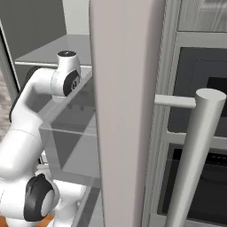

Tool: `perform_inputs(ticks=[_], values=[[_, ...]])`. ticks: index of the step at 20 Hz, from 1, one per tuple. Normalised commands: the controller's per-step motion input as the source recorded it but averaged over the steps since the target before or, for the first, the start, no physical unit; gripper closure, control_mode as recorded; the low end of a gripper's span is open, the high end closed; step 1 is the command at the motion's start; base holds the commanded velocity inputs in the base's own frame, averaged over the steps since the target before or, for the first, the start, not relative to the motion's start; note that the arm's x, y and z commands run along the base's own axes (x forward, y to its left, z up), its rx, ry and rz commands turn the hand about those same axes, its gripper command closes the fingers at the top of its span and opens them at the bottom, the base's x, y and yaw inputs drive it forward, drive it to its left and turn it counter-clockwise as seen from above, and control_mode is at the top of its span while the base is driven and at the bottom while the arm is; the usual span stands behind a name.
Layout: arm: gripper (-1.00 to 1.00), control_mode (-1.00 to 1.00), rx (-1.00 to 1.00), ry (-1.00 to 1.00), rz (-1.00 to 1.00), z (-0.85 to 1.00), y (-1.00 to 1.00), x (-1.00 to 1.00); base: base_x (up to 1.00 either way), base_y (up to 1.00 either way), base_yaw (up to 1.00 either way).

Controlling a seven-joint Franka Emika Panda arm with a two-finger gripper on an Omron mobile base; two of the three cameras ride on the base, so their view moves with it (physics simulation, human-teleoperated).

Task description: Take the fish out of the fridge, briefly rinse it in the sink, and place it on the tray next to the sink.

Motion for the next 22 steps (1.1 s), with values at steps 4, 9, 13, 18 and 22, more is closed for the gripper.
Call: perform_inputs(ticks=[4, 9, 13, 18, 22], values=[[-1.00, -1.00, -0.01, 0.00, -0.07, -0.15, 0.00, 0.09, 0.00, 0.00, 0.00], [-1.00, -1.00, -0.01, -0.31, -0.18, -0.26, 0.03, 0.00, 0.00, 0.00, 0.00], [-1.00, -1.00, 0.00, -0.22, -0.24, -0.09, 0.34, 0.20, 0.00, 0.00, 0.00], [-1.00, -1.00, 0.08, -0.11, -0.17, -0.11, 0.24, 0.18, 0.00, 0.00, 0.00], [-1.00, -1.00, 0.02, 0.00, -0.04, -0.03, 0.01, 0.31, 0.00, 0.00, 0.00]])
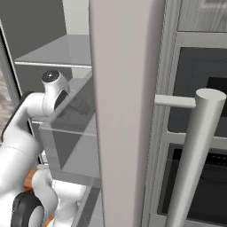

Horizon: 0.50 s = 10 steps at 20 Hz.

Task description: Take the fish out of the fridge, briefly rinse it in the sink, and place it on the tray next to the sink.

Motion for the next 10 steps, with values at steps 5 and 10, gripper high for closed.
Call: perform_inputs(ticks=[5, 10], values=[[-1.00, -1.00, 0.00, 0.00, -0.04, -0.12, -0.12, 0.69, 0.00, 0.00, 0.00], [-1.00, -1.00, 0.00, 0.00, 0.00, -0.16, -0.21, 0.58, 0.00, 0.00, 0.00]])
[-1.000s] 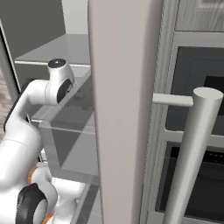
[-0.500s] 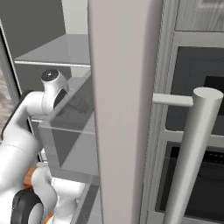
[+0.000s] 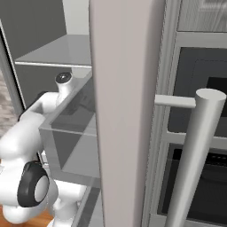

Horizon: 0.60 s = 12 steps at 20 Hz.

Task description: Take the fish out of the fridge, briefly rinse it in the sink, and place it on the tray next to the sink.

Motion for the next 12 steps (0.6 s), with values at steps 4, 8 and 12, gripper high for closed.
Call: perform_inputs(ticks=[4, 8, 12], values=[[-1.00, -1.00, -0.02, 0.00, 0.00, -0.34, -0.23, 0.29, 0.00, 0.00, 0.00], [-1.00, -1.00, 0.00, 0.00, 0.00, -0.27, -0.21, 0.24, 0.00, 0.00, 0.00], [-1.00, -1.00, -0.02, 0.00, 0.00, -0.21, -0.02, 0.43, 0.00, 0.00, 0.00]])
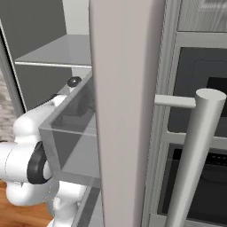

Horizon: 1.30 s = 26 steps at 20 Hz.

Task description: Take the fish out of the fridge, briefly rinse it in the sink, and place it on the tray next to the sink.

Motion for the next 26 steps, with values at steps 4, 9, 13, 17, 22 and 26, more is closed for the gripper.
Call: perform_inputs(ticks=[4, 9, 13, 17, 22, 26], values=[[-1.00, -1.00, -0.01, 0.00, -0.02, -0.15, 0.00, 0.50, 0.00, 0.00, 0.00], [-1.00, -1.00, 0.00, 0.00, -0.01, -0.09, 0.00, 0.43, 0.00, 0.00, 0.00], [-1.00, -1.00, 0.00, 0.01, 0.00, -0.10, 0.11, 0.37, 0.00, 0.00, 0.00], [-1.00, -1.00, 0.00, 0.01, 0.00, -0.14, 0.29, 0.26, 0.00, 0.00, 0.00], [-1.00, -1.00, 0.00, 0.01, 0.00, -0.11, 0.02, 0.04, 0.00, 0.00, 0.00], [-1.00, -1.00, 0.00, 0.00, 0.00, -0.23, 0.00, 0.10, 0.00, 0.00, 0.00]])
